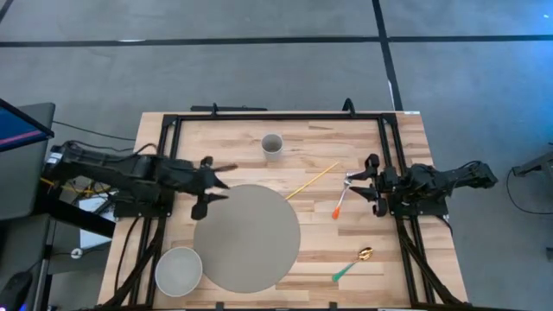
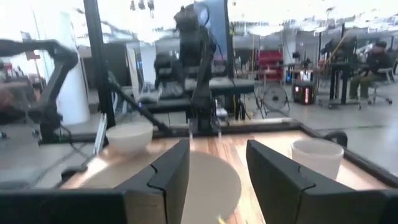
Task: Pick & Place Utensil
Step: Put the white bowl on the gray mat
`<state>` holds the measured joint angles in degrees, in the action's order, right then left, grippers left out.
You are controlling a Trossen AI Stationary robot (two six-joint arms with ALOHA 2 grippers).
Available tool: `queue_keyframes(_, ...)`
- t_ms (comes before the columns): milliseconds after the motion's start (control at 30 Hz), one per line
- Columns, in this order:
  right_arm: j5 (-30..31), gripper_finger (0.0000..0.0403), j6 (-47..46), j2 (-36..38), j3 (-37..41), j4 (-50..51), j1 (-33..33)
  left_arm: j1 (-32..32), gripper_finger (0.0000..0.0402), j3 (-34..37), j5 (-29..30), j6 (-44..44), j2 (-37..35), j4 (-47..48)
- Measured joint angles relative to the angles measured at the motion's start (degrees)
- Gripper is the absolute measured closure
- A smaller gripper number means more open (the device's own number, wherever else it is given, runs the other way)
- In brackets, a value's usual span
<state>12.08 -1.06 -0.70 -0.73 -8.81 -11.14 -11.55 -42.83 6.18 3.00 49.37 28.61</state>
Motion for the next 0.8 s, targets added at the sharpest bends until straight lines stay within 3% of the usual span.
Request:
queue_keyframes(133, 0.04, 0.0248, 1.73, 0.01, 0.00, -3.35, 0.00, -0.84, 0.0254, -4.22, -9.11, 8.14, 5.55, 9.40)
queue_keyframes(233, 0.06, 0.0248, 4.27, 0.01, 0.00, -4.15, 0.00, -3.40, 0.0253, -4.22, -12.33, 14.57, 7.37, 14.17)
queue_keyframes(367, 0.04, 0.0251, 2.64, 0.01, 0.00, -3.56, 0.00, -8.35, 0.0258, -4.22, -12.60, 20.27, 7.84, 20.50)
queue_keyframes(600, 0.03, 0.0251, 2.55, -0.01, 0.00, 4.50, 0.00, -19.51, 0.0268, -3.50, -8.34, 27.64, 8.14, 20.34)
queue_keyframes(800, 0.02, 0.0253, 2.54, -0.01, 0.00, 6.11, 0.00, -28.29, 0.0271, 1.34, -5.41, 42.46, 8.12, 20.34)
